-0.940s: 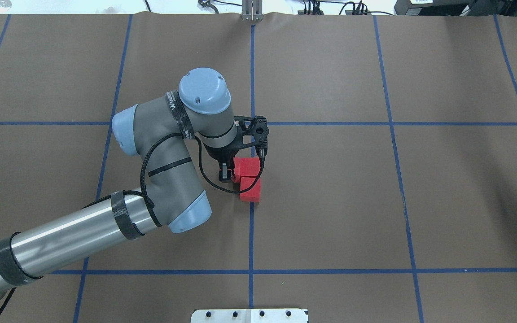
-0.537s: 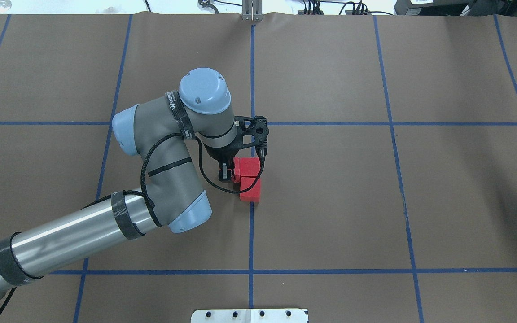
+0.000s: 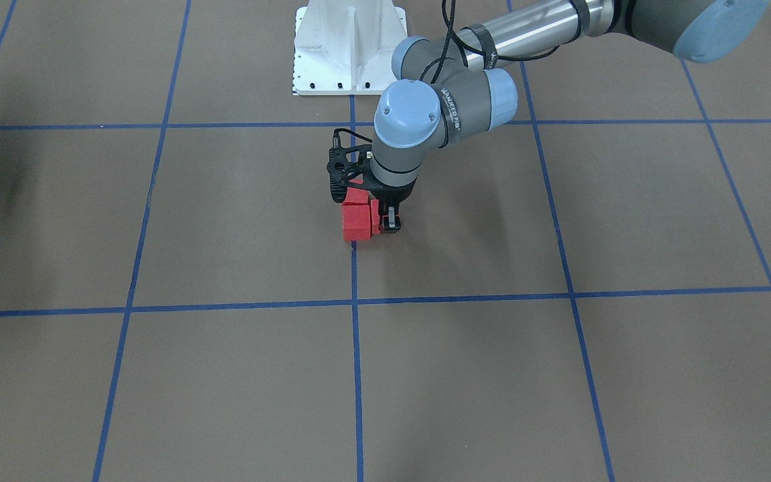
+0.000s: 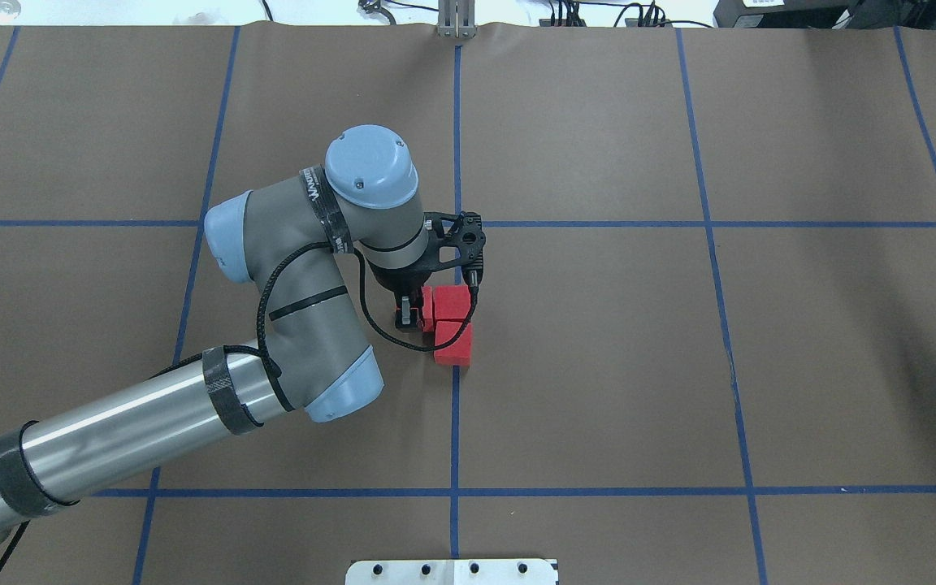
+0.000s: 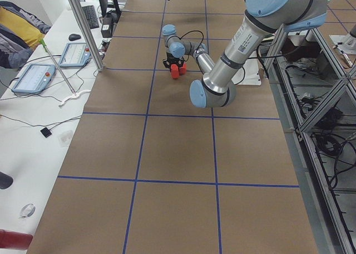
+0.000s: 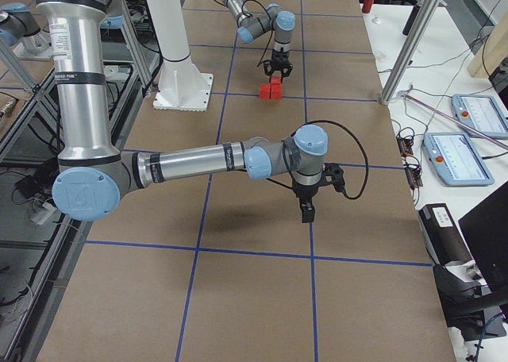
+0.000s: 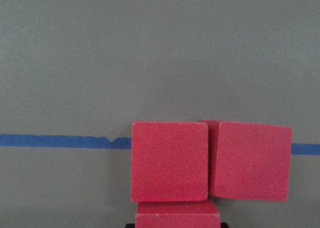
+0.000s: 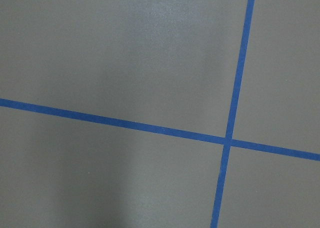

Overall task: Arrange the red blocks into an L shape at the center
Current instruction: 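Lower the cube beside the farther center cube, on the left-arm side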

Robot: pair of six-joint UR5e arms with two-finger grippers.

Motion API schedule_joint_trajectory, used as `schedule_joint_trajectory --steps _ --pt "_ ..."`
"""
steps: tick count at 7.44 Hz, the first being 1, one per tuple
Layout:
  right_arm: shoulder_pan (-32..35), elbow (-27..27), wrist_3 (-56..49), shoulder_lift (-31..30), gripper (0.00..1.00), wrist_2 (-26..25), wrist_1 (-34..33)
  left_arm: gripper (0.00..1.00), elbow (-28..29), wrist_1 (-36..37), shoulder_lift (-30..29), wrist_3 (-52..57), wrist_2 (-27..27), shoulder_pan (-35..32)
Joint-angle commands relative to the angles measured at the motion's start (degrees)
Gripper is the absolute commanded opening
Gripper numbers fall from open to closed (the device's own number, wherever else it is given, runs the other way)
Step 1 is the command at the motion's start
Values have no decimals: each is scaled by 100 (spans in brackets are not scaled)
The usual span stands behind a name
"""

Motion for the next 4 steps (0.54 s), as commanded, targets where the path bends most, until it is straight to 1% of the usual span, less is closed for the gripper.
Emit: schedule_joint_trajectory --steps 1,2,4 --pt "-8 0 0 -9 99 -6 0 58 49 -9 -2 0 0 3" --pt "0 0 0 -9 99 -6 0 62 58 -9 -2 -9 0 3" --pt "0 0 0 -9 99 -6 0 65 58 -140 -2 -148 0 3"
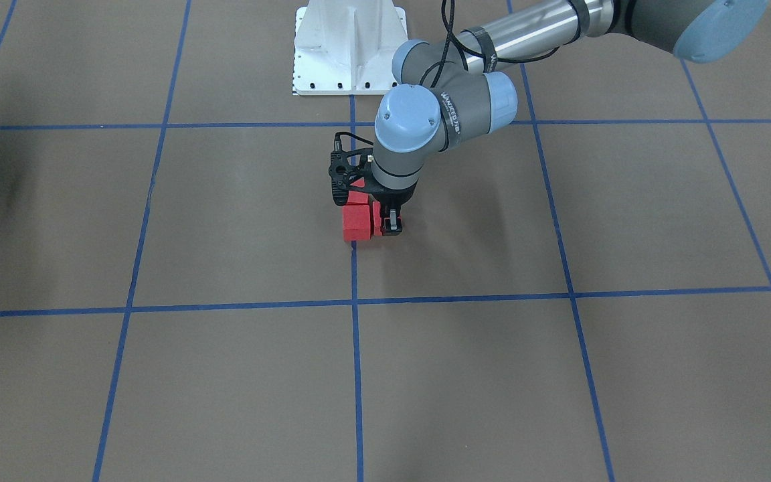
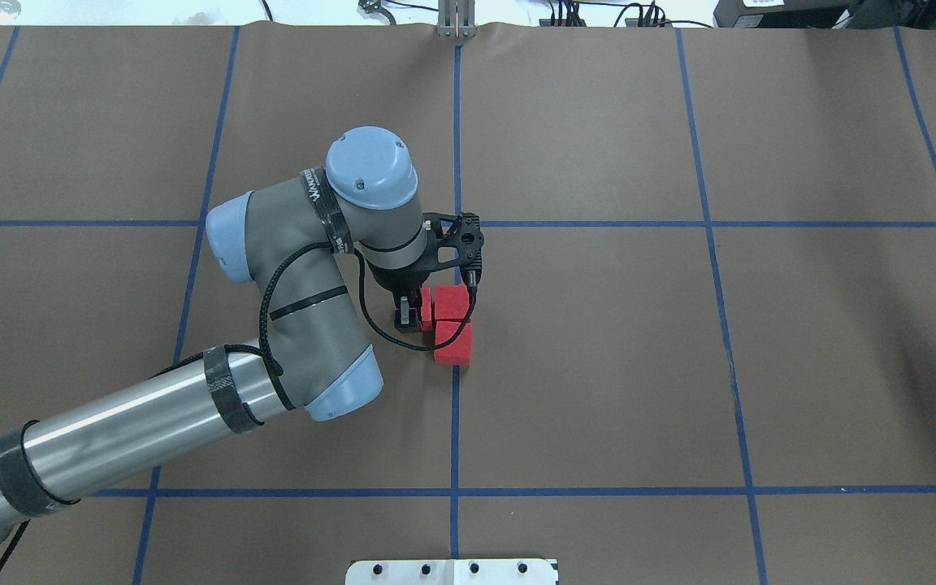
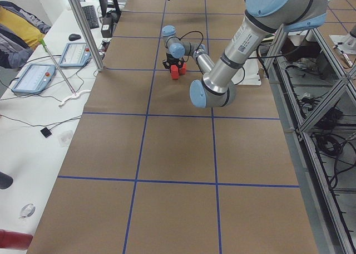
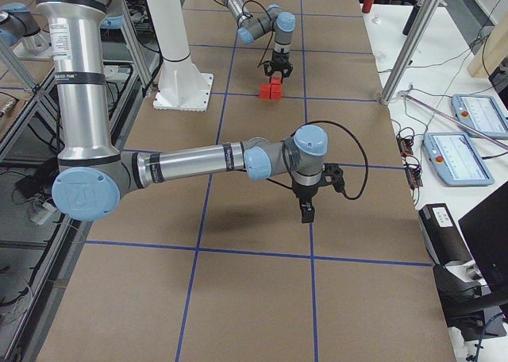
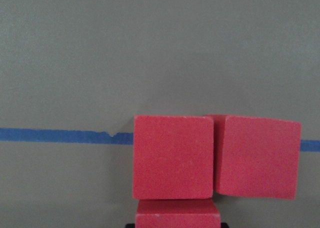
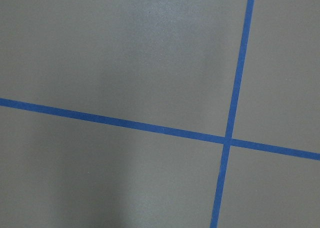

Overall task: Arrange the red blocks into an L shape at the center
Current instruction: 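Lower the cube beside the farther center cube, on the left-arm side, then open the left gripper and withdraw the left arm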

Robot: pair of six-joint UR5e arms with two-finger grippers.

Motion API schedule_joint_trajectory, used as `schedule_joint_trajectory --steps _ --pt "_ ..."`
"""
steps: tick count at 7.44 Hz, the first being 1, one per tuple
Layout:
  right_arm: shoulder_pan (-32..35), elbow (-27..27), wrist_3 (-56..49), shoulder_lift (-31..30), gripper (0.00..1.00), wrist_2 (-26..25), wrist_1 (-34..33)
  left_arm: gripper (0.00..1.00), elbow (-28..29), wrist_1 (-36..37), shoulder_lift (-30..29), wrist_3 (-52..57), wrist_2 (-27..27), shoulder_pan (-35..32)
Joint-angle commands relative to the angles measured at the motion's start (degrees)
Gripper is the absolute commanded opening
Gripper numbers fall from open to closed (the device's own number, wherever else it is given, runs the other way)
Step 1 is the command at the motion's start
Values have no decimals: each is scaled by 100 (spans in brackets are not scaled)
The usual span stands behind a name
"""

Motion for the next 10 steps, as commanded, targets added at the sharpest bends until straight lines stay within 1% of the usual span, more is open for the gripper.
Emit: schedule_joint_trajectory --steps 1,2,4,6,7,8,10 --pt "-4 0 0 0 99 0 0 70 21 -194 17 -227 0 -5" --pt "-4 0 0 0 99 0 0 74 30 -195 17 -229 0 -5" --pt "5 0 0 0 100 0 0 98 -5 -186 26 -246 0 -14" --pt "5 0 0 8 99 0 0 99 -145 -186 26 -255 0 -58" --pt "5 0 0 8 99 0 0 99 -329 -177 35 -272 9 -102" --pt "5 0 0 0 99 0 0 99 -496 -177 61 -351 0 -294" --pt "5 -35 -9 0 99 0 0 99 -673 -186 437 -273 -9 -864"
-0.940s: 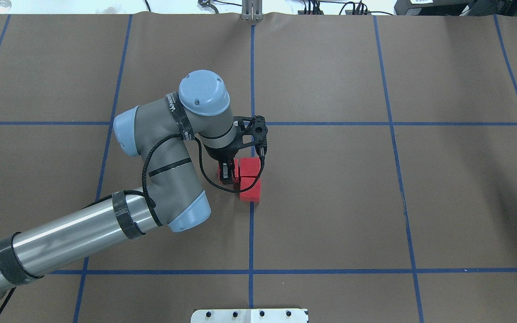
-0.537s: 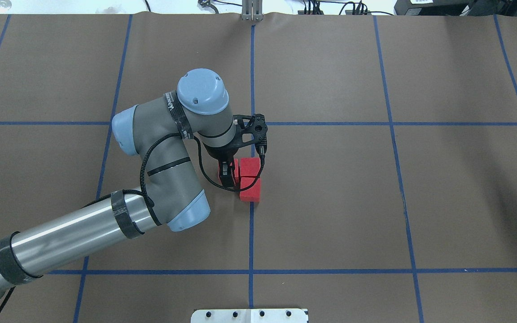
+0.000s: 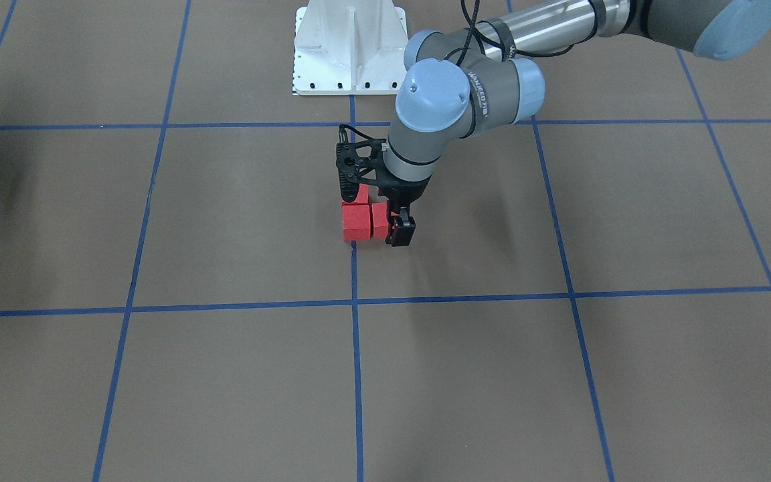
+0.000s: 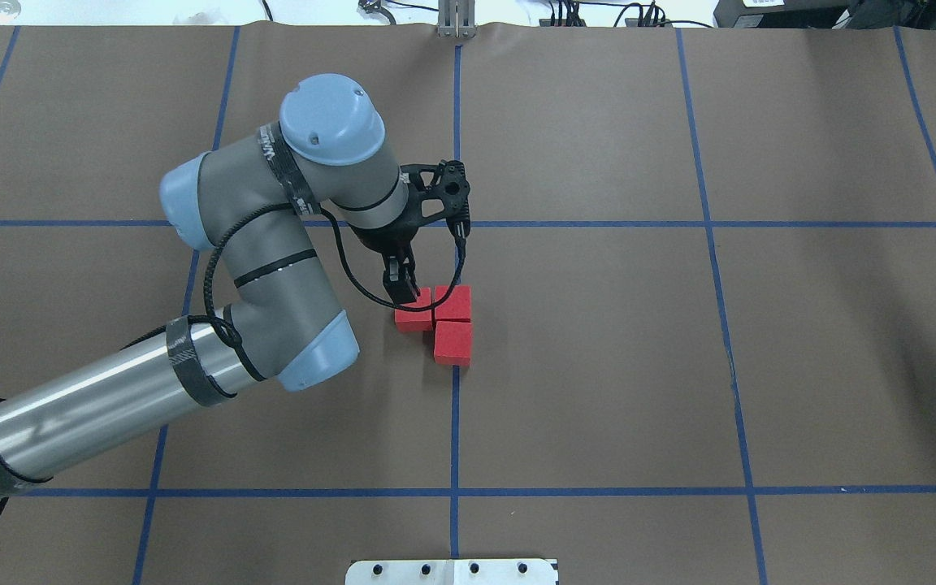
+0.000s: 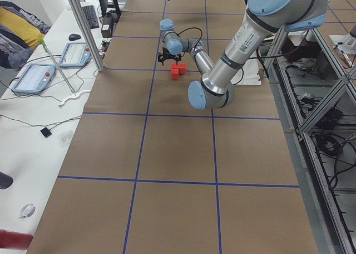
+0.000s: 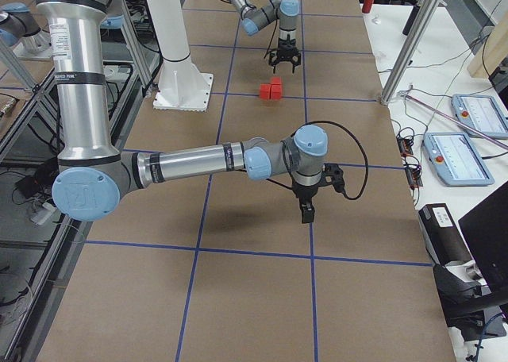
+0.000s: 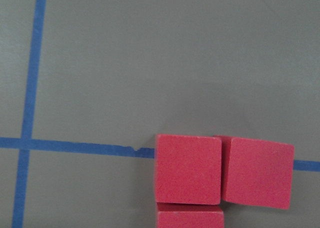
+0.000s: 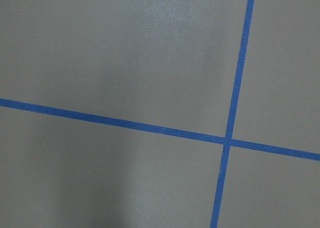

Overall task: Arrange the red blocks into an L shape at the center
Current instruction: 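Open the left gripper and withdraw the left arm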

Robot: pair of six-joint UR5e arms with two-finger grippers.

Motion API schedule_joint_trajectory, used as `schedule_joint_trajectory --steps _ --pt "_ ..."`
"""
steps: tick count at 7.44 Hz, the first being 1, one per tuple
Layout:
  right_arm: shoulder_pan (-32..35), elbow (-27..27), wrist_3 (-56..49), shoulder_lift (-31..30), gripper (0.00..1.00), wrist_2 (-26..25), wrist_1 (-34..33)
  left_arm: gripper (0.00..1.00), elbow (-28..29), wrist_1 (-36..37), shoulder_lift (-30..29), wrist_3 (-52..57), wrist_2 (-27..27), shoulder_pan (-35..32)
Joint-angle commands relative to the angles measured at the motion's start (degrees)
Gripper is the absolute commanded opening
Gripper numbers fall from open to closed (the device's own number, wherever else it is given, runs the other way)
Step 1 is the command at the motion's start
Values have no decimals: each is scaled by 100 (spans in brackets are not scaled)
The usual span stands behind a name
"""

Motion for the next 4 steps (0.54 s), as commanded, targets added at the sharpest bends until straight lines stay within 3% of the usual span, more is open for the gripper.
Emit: schedule_joint_trajectory --steps 1,4 --pt "0 -23 -3 -10 99 9 0 99 -133 2 467 49 -7 -653" --pt "0 -23 -21 -142 99 -9 0 100 -719 -68 1844 75 -7 -2039"
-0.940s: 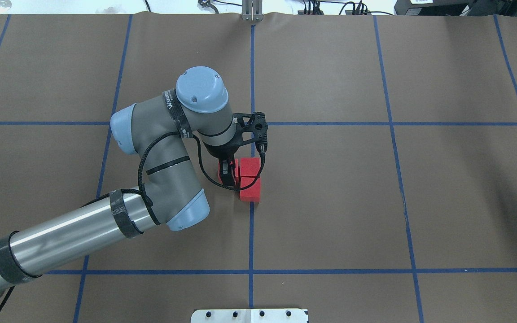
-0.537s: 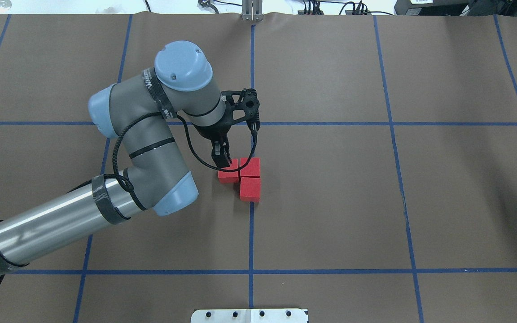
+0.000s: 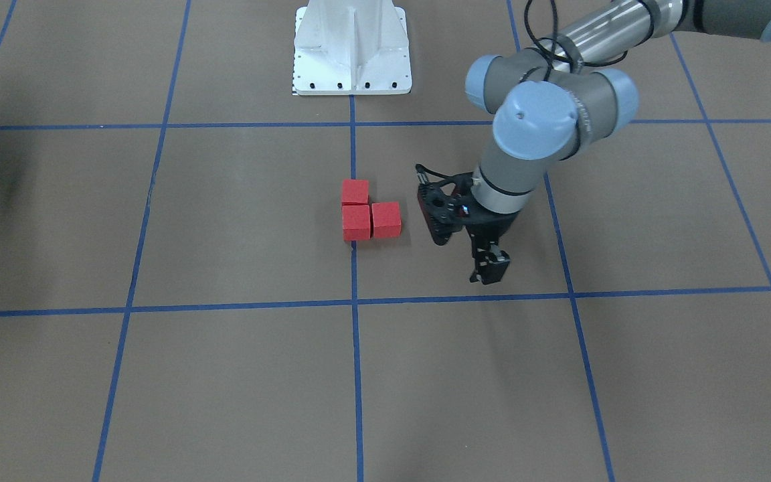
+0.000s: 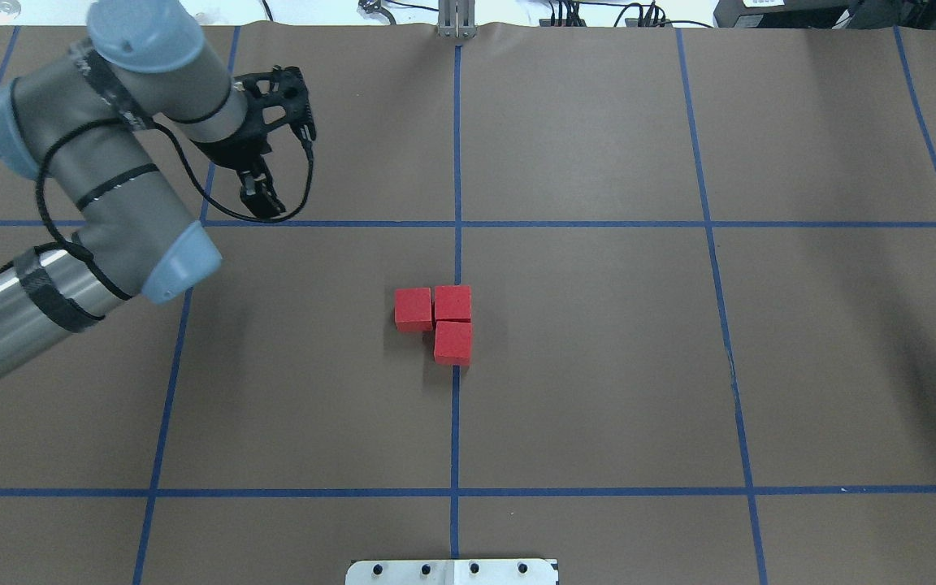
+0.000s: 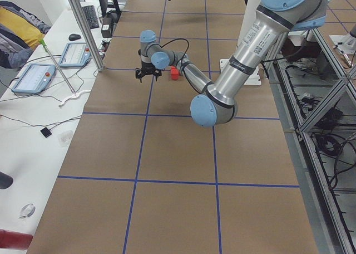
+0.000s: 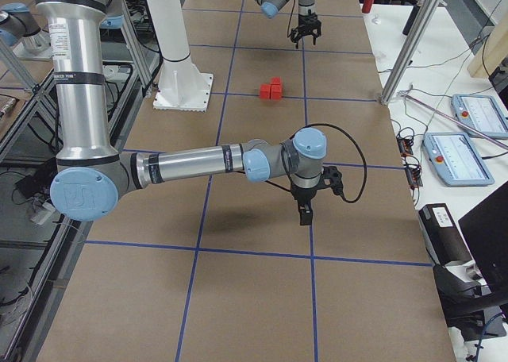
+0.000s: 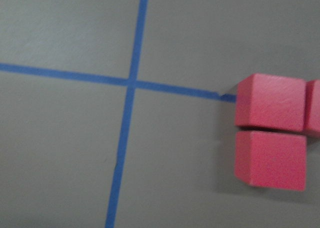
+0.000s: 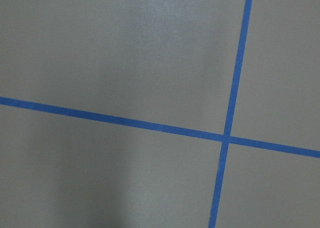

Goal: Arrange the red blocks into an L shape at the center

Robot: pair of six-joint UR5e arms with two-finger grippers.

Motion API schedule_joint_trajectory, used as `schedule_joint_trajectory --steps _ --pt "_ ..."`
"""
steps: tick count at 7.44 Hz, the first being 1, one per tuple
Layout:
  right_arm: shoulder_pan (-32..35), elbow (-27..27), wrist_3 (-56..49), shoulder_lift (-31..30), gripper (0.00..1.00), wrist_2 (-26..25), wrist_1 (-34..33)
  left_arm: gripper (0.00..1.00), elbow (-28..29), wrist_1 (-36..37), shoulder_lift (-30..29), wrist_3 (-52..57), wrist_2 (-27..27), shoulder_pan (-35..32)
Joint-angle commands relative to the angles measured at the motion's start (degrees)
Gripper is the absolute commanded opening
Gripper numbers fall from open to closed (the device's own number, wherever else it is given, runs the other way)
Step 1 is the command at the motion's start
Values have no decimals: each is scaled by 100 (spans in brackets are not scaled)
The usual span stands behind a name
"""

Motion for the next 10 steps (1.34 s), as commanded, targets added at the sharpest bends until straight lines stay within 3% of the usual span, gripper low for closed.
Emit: schedule_joint_trajectory --steps 1,3,5,6,7,8,10 --pt "26 0 1 -103 99 -19 0 100 -461 -190 1025 25 -4 -929" --pt "35 -9 1 -121 99 -19 0 100 -436 -235 2045 -46 -39 -1752" --pt "53 -9 -8 -182 99 -19 0 100 -296 -226 2644 -45 -109 -2633" --pt "88 -9 -34 -183 99 -19 0 100 -60 -218 2856 -28 -649 -3124" --pt "105 -9 -34 -191 99 -27 0 100 299 -244 3058 33 -1551 -3555" --pt "123 -9 -52 -226 99 -27 0 100 346 -314 3434 25 -1899 -3760" --pt "219 -9 -61 -244 99 -27 0 100 294 -341 3534 -19 -1920 -4349"
